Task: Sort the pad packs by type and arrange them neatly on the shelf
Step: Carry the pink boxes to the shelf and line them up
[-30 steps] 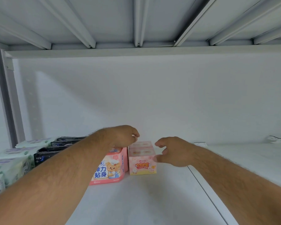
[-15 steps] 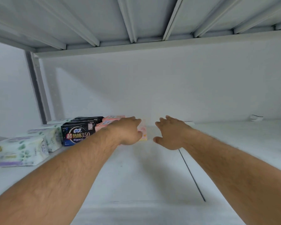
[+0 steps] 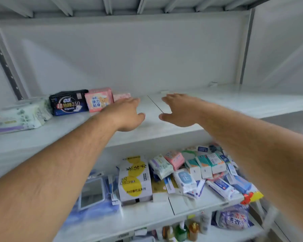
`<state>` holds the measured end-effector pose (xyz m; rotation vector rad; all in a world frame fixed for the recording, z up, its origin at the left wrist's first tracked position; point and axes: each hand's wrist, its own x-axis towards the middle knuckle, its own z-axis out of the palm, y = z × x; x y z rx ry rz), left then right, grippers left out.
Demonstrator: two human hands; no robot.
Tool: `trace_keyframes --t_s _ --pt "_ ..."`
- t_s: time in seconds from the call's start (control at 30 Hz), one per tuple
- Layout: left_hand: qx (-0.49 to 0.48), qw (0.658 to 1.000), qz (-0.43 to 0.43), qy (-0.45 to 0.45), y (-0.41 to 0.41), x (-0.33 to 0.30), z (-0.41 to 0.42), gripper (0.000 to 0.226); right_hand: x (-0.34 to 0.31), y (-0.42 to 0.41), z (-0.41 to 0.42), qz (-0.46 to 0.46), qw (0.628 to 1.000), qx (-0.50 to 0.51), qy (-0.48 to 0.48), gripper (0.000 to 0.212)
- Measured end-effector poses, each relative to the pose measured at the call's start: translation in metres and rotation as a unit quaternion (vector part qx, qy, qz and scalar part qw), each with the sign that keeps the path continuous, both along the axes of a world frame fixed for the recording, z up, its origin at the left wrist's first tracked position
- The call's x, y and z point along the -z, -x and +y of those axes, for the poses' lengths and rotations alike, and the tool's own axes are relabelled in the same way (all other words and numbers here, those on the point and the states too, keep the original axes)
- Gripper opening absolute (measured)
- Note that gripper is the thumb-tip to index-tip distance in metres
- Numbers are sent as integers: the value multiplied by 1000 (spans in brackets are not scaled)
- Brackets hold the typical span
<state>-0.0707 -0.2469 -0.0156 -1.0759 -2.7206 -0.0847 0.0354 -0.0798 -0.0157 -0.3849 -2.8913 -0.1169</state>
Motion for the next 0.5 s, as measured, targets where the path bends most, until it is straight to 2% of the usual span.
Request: trace_keyframes --t_s 0.17,0.3,0.5 --pt "38 999 -21 -23 -69 20 -14 71 17 -93 -12 9 1000 10 -2 73" --pt "82 996 -5 -34 -129 44 -15 70 43 -159 -15 18 1000 15 -7 76" --pt "117 993 -28 -7 -216 95 11 72 100 -253 -6 -27 999 19 14 77"
